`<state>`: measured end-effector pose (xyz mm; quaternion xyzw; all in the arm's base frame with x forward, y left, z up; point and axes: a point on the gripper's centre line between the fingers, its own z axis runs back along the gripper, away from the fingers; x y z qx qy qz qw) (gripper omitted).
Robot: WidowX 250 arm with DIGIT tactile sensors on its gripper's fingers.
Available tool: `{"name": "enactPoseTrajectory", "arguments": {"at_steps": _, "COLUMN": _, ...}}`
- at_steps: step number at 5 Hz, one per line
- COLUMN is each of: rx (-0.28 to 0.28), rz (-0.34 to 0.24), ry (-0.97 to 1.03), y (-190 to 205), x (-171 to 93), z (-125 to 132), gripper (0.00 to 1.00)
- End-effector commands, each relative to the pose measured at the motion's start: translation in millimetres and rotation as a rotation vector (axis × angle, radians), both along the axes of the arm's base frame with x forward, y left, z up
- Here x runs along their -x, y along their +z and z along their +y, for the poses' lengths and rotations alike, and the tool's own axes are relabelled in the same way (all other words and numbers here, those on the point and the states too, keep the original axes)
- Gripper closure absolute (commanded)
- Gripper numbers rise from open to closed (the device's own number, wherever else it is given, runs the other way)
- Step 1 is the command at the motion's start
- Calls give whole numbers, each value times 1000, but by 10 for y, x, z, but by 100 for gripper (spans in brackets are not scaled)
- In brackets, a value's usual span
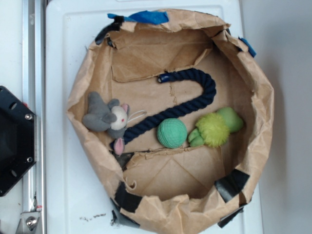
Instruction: Grab the gray animal.
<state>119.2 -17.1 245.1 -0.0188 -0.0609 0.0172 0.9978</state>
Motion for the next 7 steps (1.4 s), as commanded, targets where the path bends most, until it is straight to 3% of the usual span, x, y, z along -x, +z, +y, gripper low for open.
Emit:
{"name": "enactPoseTrajectory", "arguments": {"at_steps": 1, "rx": 0, "rz": 0, "ry": 0, "y": 0, "x": 0, "z": 0, "gripper": 0}}
{"name": "enactPoseTrajectory", "arguments": {"at_steps": 3, "rx": -55, "rz": 37, "ry": 5, "y": -321, "x": -729, "z": -79, "gripper": 0}}
{"name": "enactPoseTrajectory", "arguments": {"at_steps": 4, "rx": -56, "rz": 56, "ry": 1, "y": -528, "x": -970, "z": -50, "gripper": 0}}
{"name": "enactPoseTrajectory", "arguments": {"at_steps": 5, "rx": -67, "rz": 68, "ry": -29, "y": -853, "x": -1128, "z": 85, "gripper": 0}}
{"name": "enactPoseTrajectory", "arguments": {"at_steps": 7, "rx": -25, "rz": 119, "ry": -62, "y": -1185, "x": -1103, "z": 471, "gripper": 0}}
